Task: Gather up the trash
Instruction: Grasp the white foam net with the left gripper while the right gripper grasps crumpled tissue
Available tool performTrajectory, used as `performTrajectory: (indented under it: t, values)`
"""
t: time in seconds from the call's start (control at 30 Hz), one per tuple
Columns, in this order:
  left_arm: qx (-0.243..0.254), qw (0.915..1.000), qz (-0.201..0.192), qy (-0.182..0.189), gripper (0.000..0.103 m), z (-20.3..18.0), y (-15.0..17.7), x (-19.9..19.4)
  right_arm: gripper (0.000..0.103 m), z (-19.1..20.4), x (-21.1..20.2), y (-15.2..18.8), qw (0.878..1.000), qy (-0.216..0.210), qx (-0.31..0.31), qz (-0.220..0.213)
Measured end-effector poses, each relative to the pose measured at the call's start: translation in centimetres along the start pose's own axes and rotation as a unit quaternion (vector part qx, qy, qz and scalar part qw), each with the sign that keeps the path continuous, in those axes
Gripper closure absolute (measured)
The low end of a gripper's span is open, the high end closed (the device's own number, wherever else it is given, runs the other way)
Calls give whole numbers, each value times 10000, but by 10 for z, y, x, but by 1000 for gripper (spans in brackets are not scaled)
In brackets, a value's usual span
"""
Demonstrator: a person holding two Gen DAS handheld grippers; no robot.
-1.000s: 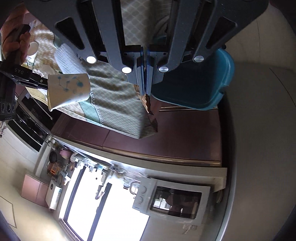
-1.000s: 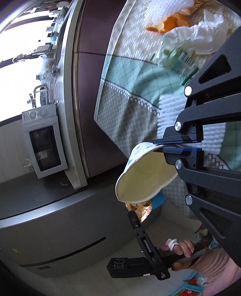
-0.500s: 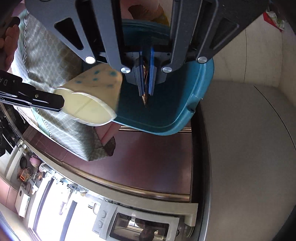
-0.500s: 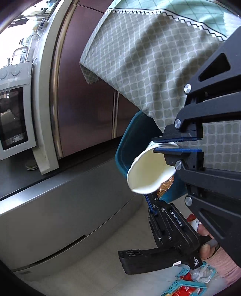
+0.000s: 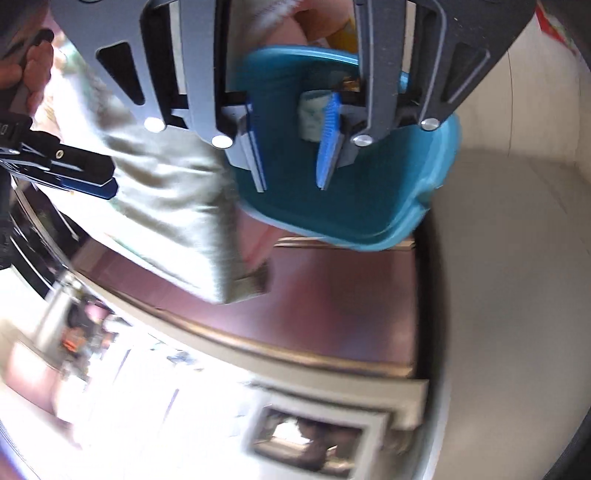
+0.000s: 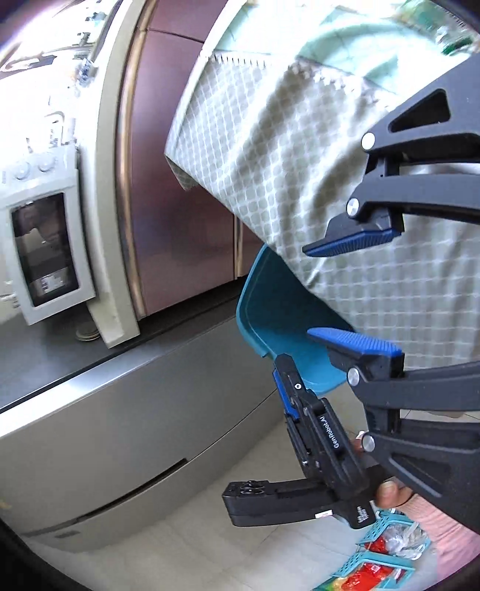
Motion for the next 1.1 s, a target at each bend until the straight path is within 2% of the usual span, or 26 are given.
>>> performTrajectory:
  t: [0.13,0.3,0.4,0.5,0.57,0.73,0.93,1.0,1.1]
  values:
    - [525,9968,-16,604,63,-60,5,-16,54,-25,-59,20,9986,363,105,-376]
    - [884,9853,254,1440,55,-132,27,-19,51,-68,-130,54,9884,1297,380,-694]
    - [1151,9790,434,1625,53,-166,43,-16,51,-99,-160,72,9795,1769,587,-769]
    - [1176,9740,678,1816,52,-189,60,-14,51,-124,-184,85,9696,2205,698,-797]
    - [1203,9732,770,1801,49,-198,69,-11,51,-141,-194,92,9647,2380,810,-789]
    - [1037,9718,1041,1846,46,-204,85,9,51,-163,-193,101,9596,2565,949,-661]
    - [924,9709,1306,1781,45,-203,92,25,51,-166,-169,101,9614,2589,872,-339]
    - [892,9704,1350,1794,45,-204,93,28,47,-165,-163,99,9606,2648,806,-254]
    - [852,9698,1405,1806,45,-208,93,33,46,-164,-152,98,9598,2712,718,-110]
Point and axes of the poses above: each gripper's, at about its wrist camera, not at the fingertips, and x roughly the way its jaws point, z to its left, y to its underside, the point moved 6 cm from there along x, roughly the way its jaws point, and after that the axes turned 5 degrees about -z, right-handed, at the moved point
